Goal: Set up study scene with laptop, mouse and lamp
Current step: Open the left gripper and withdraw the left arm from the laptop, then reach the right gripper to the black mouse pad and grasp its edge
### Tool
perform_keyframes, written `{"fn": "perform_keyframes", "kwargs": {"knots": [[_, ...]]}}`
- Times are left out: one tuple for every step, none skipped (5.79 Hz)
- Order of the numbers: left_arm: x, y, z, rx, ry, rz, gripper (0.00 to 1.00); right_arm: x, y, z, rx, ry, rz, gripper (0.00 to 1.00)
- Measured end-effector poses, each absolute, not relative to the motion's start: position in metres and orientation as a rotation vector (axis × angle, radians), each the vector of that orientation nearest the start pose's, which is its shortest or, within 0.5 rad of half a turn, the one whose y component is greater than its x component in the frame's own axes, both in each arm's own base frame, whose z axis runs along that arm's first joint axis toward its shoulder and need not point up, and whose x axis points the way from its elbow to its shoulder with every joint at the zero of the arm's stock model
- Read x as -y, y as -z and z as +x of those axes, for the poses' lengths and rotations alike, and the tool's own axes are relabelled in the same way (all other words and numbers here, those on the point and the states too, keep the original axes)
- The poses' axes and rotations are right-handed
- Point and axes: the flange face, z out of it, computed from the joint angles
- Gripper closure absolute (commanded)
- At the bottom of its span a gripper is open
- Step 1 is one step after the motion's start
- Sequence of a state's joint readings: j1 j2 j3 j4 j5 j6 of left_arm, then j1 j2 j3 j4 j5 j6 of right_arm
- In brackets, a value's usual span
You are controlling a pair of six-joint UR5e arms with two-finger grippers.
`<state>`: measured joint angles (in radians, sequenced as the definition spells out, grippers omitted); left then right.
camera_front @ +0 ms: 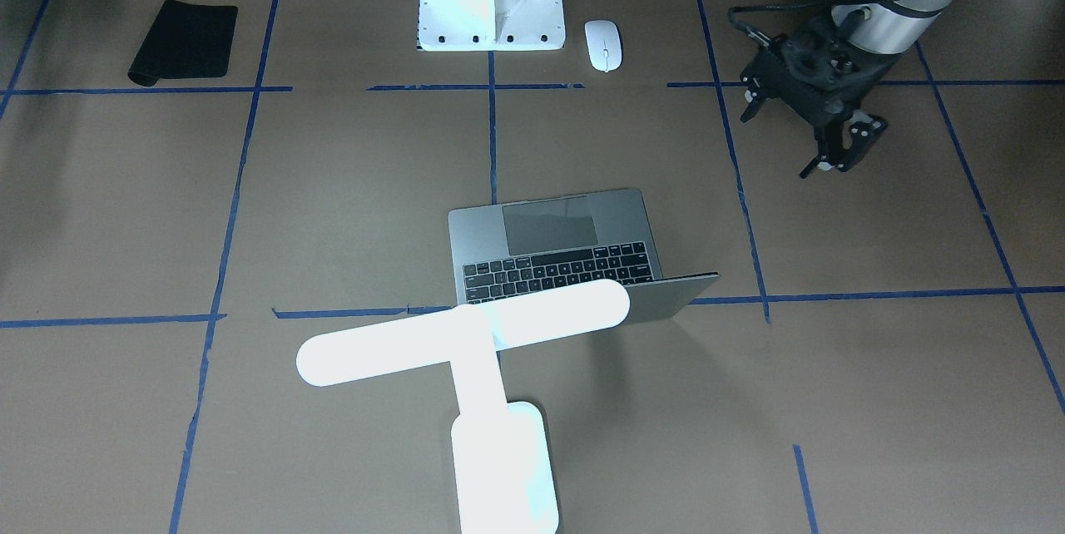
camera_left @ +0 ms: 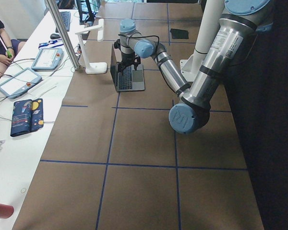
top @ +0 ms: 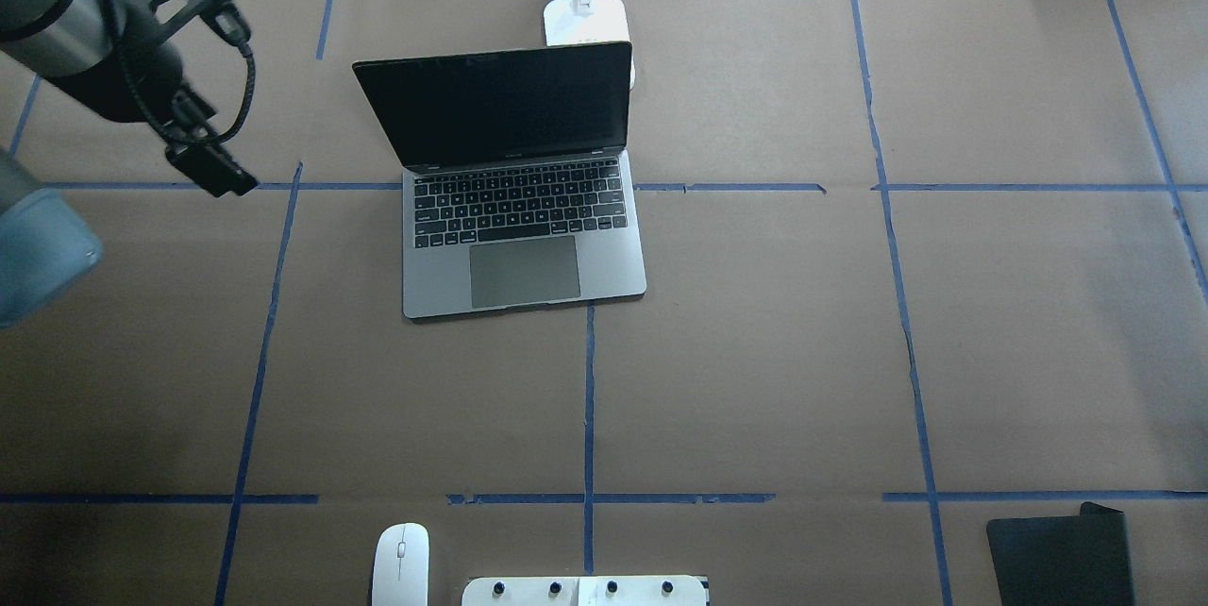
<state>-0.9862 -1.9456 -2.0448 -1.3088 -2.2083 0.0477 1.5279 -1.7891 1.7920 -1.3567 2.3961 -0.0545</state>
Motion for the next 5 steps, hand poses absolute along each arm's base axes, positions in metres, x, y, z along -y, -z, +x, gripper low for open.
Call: {"fn": "perform_keyframes", "kwargs": {"knots": [[0.483, -0.321, 0.217, -0.749, -0.678, 0.278, 0.00, 0.413, -0.610, 0.035, 0.856, 0.138, 0.186, 0.00], [0.474, -0.372, 0.181, -0.720, -0.581, 0.189, 0.00, 0.407, -0.588, 0.014, 0.890, 0.088, 0.144, 0.00], [0.467, -0.418, 0.138, -0.693, -0.484, 0.125, 0.00, 0.395, -0.561, -0.013, 0.910, 0.061, 0.100, 0.00], [0.457, -0.452, 0.103, -0.676, -0.409, 0.081, 0.00, 0.375, -0.543, -0.036, 0.929, 0.043, 0.070, 0.00], [0.447, -0.475, 0.077, -0.666, -0.371, 0.059, 0.00, 0.349, -0.537, -0.054, 0.955, 0.007, 0.063, 0.00]]}}
